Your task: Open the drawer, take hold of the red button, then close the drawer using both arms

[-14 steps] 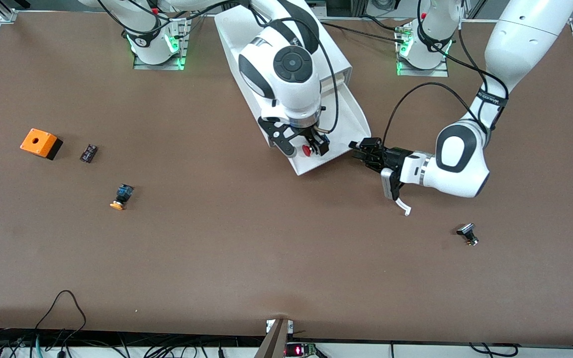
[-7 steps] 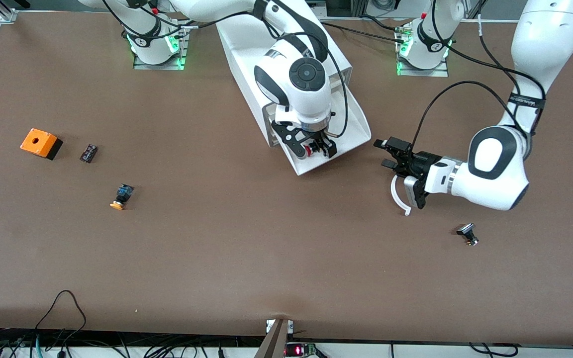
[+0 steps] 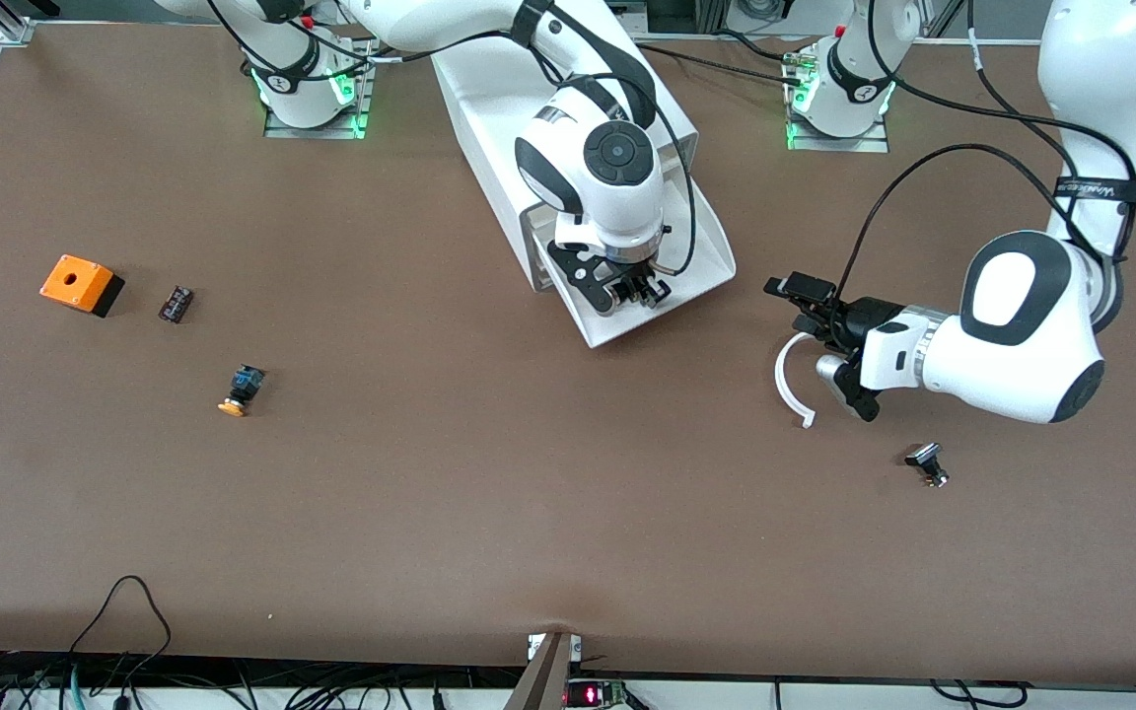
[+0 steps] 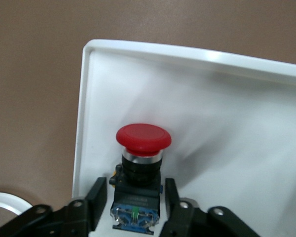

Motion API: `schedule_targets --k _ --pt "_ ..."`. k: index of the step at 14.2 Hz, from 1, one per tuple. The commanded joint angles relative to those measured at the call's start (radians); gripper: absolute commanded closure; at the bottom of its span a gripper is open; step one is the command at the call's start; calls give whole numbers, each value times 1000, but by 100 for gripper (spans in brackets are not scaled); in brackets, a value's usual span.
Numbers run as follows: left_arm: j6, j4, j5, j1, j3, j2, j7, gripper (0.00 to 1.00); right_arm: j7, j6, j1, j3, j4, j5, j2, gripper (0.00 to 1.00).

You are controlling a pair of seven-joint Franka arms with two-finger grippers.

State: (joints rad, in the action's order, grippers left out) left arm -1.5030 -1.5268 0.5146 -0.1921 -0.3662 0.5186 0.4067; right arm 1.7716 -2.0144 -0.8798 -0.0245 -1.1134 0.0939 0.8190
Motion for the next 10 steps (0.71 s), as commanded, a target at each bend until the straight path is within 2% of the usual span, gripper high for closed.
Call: schedule_targets --k 1,5,8,10 --pt "73 98 -79 11 -7 -6 -135 0 19 25 -10 5 32 -13 6 100" --pt "148 206 -267 78 -11 -22 -265 0 -59 119 18 15 88 -11 -21 100" --pt "204 272 -436 154 -11 -35 -342 0 -179 164 111 5 106 3 -79 100" --pt "228 286 -548 190 -11 -35 -336 0 -339 216 165 5 104 4 -115 100"
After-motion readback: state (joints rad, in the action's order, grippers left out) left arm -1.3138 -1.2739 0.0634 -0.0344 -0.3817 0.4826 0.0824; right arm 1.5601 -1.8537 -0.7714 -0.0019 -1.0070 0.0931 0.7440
